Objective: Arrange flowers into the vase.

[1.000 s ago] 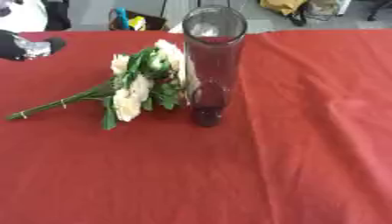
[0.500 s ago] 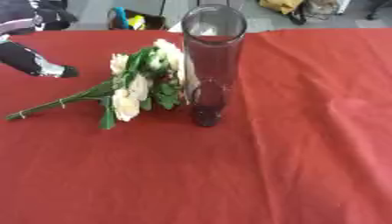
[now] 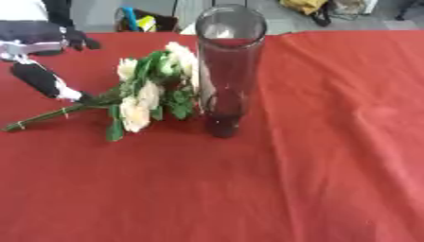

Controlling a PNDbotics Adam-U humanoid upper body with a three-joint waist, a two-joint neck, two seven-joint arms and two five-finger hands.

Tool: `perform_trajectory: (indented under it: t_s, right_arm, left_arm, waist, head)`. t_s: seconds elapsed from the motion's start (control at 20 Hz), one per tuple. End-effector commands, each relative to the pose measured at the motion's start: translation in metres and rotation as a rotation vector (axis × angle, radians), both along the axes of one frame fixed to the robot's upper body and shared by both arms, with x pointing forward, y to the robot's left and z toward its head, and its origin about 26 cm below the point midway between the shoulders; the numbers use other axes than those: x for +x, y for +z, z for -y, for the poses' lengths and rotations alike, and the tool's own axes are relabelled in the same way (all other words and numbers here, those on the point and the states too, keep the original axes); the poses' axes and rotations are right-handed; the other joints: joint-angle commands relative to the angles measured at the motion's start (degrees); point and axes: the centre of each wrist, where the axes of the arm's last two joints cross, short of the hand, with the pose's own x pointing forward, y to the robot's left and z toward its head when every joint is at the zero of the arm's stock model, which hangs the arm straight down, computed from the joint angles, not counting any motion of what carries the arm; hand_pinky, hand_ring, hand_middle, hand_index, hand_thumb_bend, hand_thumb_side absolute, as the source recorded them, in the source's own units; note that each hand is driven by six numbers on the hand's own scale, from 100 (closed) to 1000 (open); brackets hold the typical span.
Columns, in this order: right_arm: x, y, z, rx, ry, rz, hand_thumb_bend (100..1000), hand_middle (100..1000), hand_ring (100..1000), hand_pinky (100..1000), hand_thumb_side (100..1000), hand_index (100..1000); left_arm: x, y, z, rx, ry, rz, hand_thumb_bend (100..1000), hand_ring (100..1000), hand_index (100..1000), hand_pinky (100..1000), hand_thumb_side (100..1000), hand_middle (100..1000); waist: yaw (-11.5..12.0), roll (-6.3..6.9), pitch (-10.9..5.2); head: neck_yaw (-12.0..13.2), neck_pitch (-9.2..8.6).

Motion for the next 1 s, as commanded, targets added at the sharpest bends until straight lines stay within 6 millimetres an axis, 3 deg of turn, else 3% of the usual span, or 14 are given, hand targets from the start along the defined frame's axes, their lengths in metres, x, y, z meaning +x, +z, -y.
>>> perform_trajectory:
  t_s: [0.05, 0.25, 0.7, 1.0]
  right_arm:
    - [0.0, 0.006, -0.001, -0.009, 0.01, 0.016, 100, 744, 856, 914, 983, 888]
    - [0.0, 0.006, -0.001, -0.009, 0.014, 0.014, 100, 744, 857, 915, 984, 887]
    - [0.0, 0.006, -0.003, -0.004, 0.024, 0.011, 100, 740, 855, 917, 986, 887]
    - [0.0, 0.006, -0.004, 0.0, 0.028, 0.012, 100, 737, 857, 919, 986, 888]
  left_arm:
    - [0.003, 0.007, -0.001, 0.038, 0.005, -0.008, 566, 850, 1000, 713, 618, 881]
    - [0.007, -0.002, -0.003, 0.012, 0.043, -0.051, 559, 788, 1000, 609, 599, 861]
    - [0.012, -0.014, -0.004, -0.004, 0.129, -0.024, 538, 805, 992, 624, 574, 845]
    - [0.018, -0.025, -0.009, -0.049, 0.183, 0.006, 470, 791, 972, 612, 577, 827]
  waist:
    - [-0.06, 0.14, -0.79]
    - [-0.11, 0.14, -0.67]
    - [-0.47, 0.08, -0.52]
    - [-0.74, -0.08, 0.05]
  head:
    - [0.26, -0.48]
    - [0.31, -0.3]
    - [0.75, -0.64]
    - [1.1, -1.21]
